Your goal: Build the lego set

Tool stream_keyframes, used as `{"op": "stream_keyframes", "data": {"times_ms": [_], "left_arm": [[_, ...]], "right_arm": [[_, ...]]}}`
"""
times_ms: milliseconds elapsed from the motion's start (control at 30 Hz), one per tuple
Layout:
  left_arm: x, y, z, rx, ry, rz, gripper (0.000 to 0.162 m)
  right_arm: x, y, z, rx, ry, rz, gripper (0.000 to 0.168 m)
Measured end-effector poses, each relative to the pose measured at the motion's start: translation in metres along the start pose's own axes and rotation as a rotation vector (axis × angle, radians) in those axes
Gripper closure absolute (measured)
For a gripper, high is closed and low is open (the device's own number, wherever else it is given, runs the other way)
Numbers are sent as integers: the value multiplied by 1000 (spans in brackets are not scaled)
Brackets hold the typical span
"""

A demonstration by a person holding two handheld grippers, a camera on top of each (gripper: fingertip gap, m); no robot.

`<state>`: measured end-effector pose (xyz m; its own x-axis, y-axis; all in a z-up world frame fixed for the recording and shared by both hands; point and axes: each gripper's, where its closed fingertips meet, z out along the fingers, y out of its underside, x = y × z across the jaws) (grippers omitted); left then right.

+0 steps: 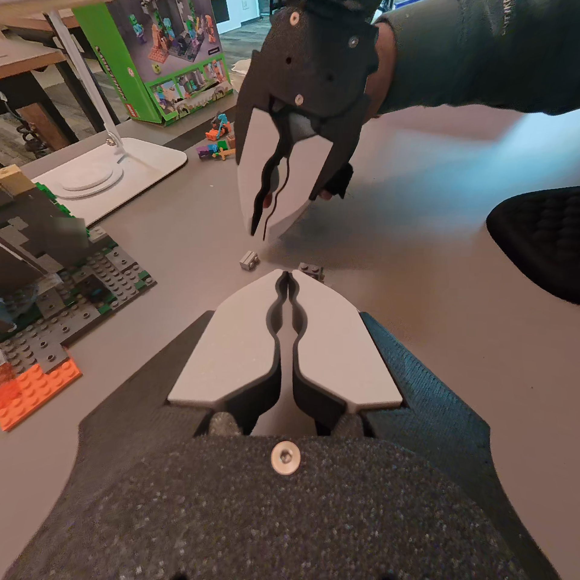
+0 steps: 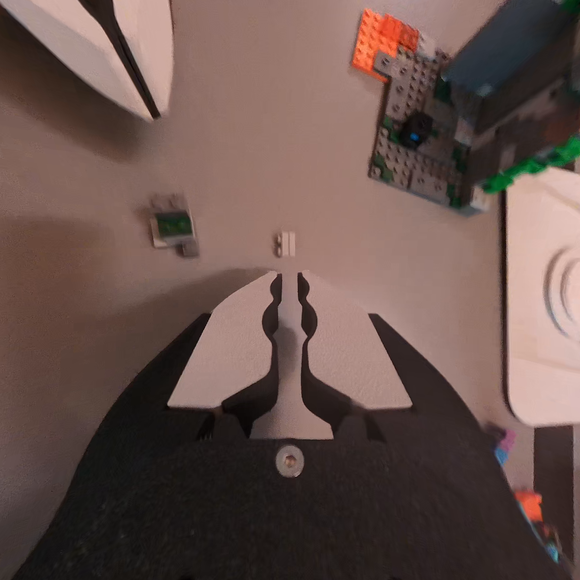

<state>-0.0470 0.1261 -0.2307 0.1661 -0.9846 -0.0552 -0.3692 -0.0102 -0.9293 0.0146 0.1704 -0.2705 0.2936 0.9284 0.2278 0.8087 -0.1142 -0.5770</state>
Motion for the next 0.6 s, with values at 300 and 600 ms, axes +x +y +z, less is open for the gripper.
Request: {"op": "stream_keyframes", "data": {"times_ms": [300,600], "left_arm": [[-6,2,-1,1,6,-11,162],[19,-18,-7,113,80,150,144]], "right_arm": [[-2,-7,22,-48,-97,-45,157],[-59,-55,-43,338,-397,252,158]]}}
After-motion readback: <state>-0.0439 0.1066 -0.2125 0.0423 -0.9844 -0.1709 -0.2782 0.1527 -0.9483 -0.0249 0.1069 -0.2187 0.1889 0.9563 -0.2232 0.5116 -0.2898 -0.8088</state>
